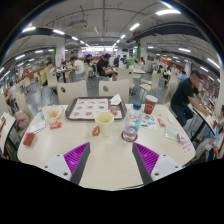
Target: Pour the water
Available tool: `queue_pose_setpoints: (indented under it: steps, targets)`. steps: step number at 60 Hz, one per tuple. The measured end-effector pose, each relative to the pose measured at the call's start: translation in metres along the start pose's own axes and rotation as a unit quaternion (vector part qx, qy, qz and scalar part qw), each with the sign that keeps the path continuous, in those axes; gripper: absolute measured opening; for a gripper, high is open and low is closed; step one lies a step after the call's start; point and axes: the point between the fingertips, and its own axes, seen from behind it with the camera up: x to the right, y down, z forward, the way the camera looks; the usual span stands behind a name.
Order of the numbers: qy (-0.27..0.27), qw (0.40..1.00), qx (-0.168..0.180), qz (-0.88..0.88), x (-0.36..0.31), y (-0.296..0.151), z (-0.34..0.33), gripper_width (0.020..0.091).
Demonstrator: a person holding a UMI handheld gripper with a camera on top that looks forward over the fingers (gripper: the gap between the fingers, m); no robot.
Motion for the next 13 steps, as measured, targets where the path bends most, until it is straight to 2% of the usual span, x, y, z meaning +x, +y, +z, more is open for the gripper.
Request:
queue_pose_setpoints:
  steps: [13]
  targets:
    - [-0.001,1.0,-0.009,0.0,-0.0009,0.0102,-0.0056,0.0852]
